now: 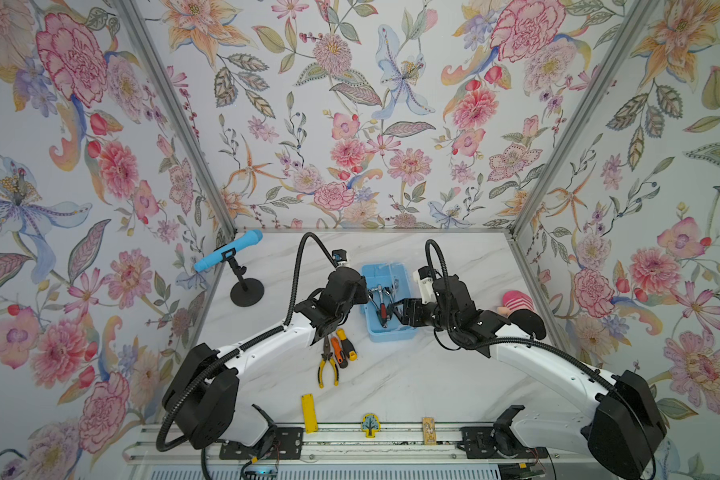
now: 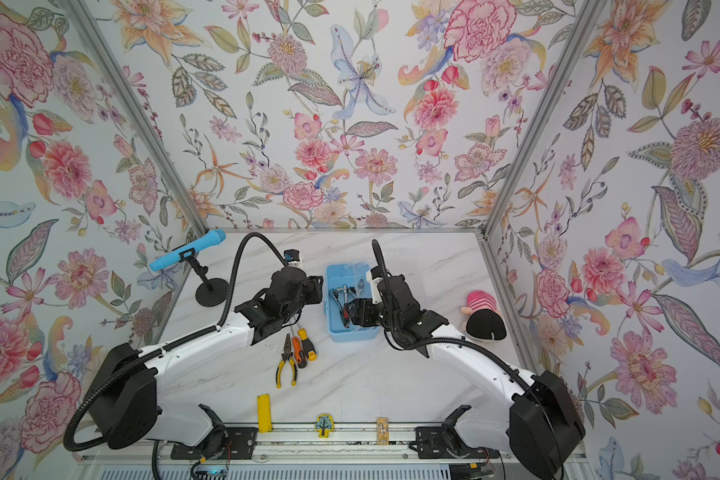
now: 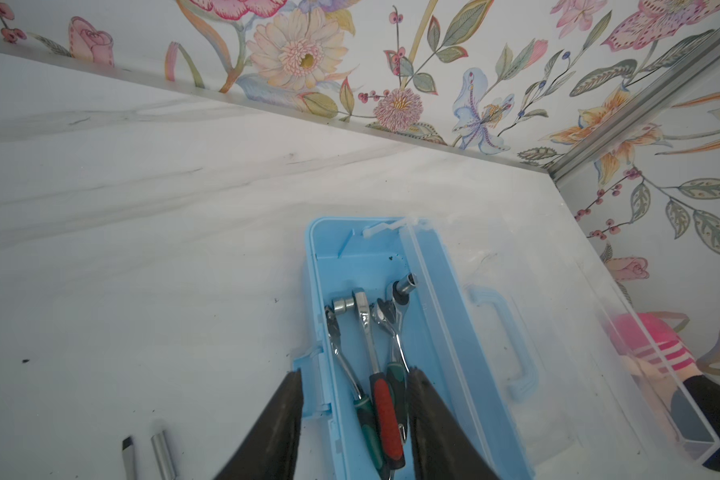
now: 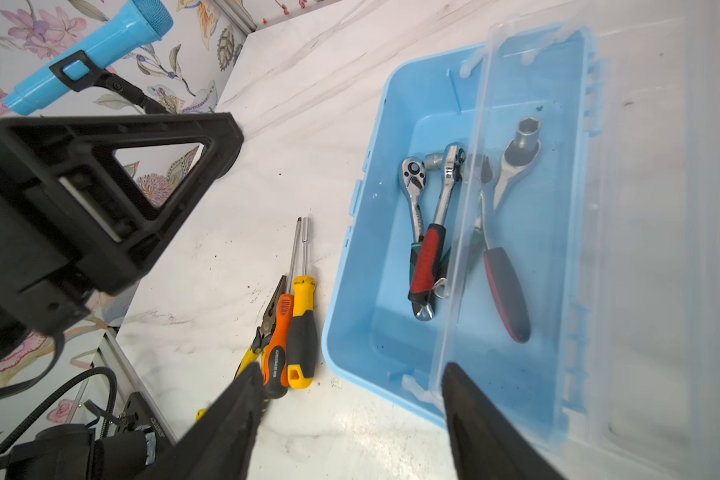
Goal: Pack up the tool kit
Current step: 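Open the left gripper to release the small ratchet inside the box, then move the left gripper back and lower it over the yellow-handled pliers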
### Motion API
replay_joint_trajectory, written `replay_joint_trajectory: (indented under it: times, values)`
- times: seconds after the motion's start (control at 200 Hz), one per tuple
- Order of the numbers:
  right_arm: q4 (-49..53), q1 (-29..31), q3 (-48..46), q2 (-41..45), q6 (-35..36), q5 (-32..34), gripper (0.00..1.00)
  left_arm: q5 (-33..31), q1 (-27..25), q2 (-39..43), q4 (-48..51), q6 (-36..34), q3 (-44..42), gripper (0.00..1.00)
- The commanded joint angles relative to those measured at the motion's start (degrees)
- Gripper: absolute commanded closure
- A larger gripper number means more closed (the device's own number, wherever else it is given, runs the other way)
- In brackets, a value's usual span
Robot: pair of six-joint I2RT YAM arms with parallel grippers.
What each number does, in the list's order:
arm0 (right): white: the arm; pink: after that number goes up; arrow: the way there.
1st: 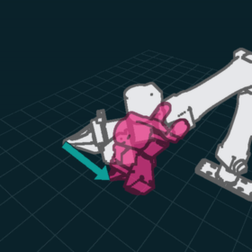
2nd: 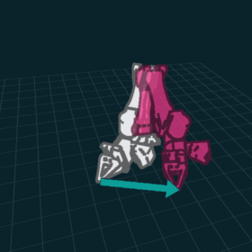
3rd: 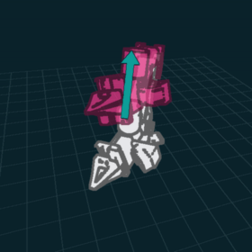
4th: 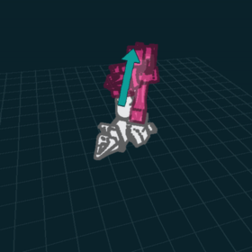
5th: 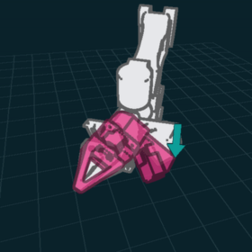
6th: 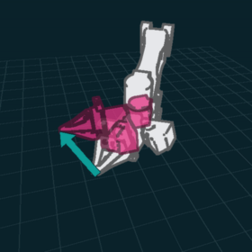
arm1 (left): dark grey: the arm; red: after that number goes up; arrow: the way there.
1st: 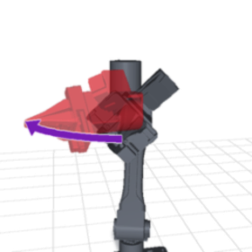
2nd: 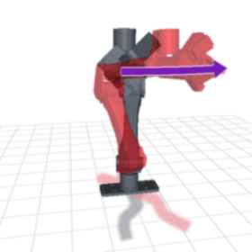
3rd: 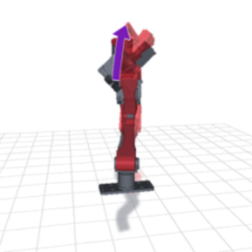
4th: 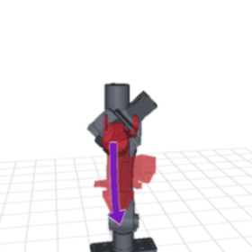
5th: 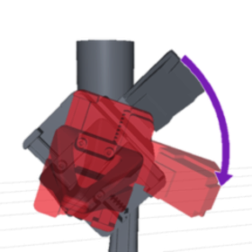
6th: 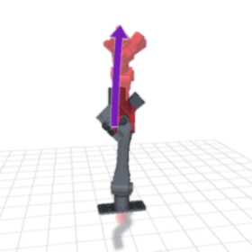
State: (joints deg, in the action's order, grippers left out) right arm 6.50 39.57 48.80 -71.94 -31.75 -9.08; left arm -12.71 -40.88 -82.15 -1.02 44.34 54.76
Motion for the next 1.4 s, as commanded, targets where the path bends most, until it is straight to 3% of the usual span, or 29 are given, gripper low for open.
replay_joint_trajectory:
  times: [0.0,0.375,0.525,0.786,1.196,1.396]
  values:
    - [0.1,1.6,-0.3,-0.1,1.3,2.2,0.31,-2.5,-0.3,3.6,3.7,0.1,-3.5,0.55]
    - [2.2,5.3,2.0,-2.2,2.1,4.1,0.32,-5.8,-0.3,12.3,18.0,4.0,-11.9,0.53]
    - [2.3,5.6,2.1,-3.2,2.0,3.9,0.31,-4.2,-0.3,16.2,17.0,3.8,-16.1,0.52]
    - [4.4,7.9,5.3,-4.8,1.9,5.7,0.31,-2.2,-0.4,15.4,12.3,0.4,-13.7,0.47]
    - [12.2,15.5,7.1,-4.5,1.0,17.2,0.31,0.6,-0.4,14.9,18.0,-1.6,-13.3,0.46]
    - [11.6,17.7,4.9,-4.3,-0.7,17.9,0.32,0.9,-0.4,16.8,21.4,-0.3,-14.6,0.46]
